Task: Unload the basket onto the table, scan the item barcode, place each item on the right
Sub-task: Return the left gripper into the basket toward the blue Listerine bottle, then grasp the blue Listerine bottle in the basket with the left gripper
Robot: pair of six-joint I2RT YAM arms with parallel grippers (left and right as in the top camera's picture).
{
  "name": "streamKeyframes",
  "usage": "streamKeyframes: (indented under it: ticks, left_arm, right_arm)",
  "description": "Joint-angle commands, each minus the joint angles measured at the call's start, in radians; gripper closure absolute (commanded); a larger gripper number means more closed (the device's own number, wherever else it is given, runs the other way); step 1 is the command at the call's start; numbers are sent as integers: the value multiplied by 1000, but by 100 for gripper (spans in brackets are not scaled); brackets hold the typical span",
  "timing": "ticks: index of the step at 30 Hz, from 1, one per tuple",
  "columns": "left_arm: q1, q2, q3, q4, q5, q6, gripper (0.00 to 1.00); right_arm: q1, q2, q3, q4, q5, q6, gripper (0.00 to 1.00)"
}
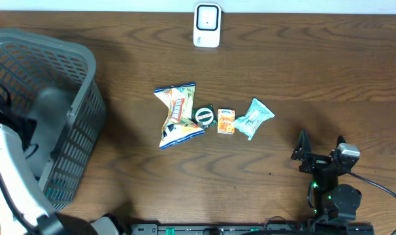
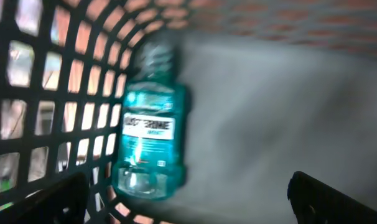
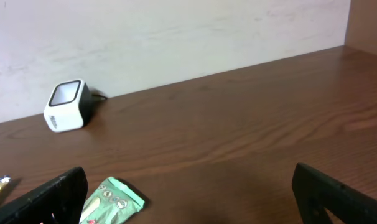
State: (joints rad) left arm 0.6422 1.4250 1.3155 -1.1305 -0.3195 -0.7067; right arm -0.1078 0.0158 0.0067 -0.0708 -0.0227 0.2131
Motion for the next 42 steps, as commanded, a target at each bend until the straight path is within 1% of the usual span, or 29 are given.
streamKeyframes:
  ticks: [1, 7, 17, 21, 26, 33, 37, 39, 42]
  left_arm:
    - [71, 45, -97, 42, -8, -65, 2]
    - [140, 79, -209, 156, -7, -33, 2]
    - [182, 83, -307, 269, -7, 7, 2]
    - [189, 90, -362, 320, -7, 26, 2]
    - [189, 93, -442, 376, -3, 25, 2]
    - [189, 110, -510, 449, 2, 25, 2]
    - [189, 153, -536, 487, 60, 26, 2]
    - [188, 206, -546, 516, 138, 26, 2]
    - [187, 257, -546, 550, 235, 85, 2]
  right_arm:
    - [5, -3, -1, -4, 5, 11, 1]
    - [5, -3, -1, -4, 5, 10, 1]
    - [5, -3, -1, -4, 5, 10, 1]
    - [5, -3, -1, -4, 5, 11, 1]
    - [5, -3, -1, -4, 5, 10, 1]
    - [5, -3, -1, -4, 6, 10, 1]
    - [5, -3, -1, -4, 5, 10, 1]
    - [5, -3, -1, -4, 5, 10, 1]
    - [5, -3, -1, -4, 5, 10, 1]
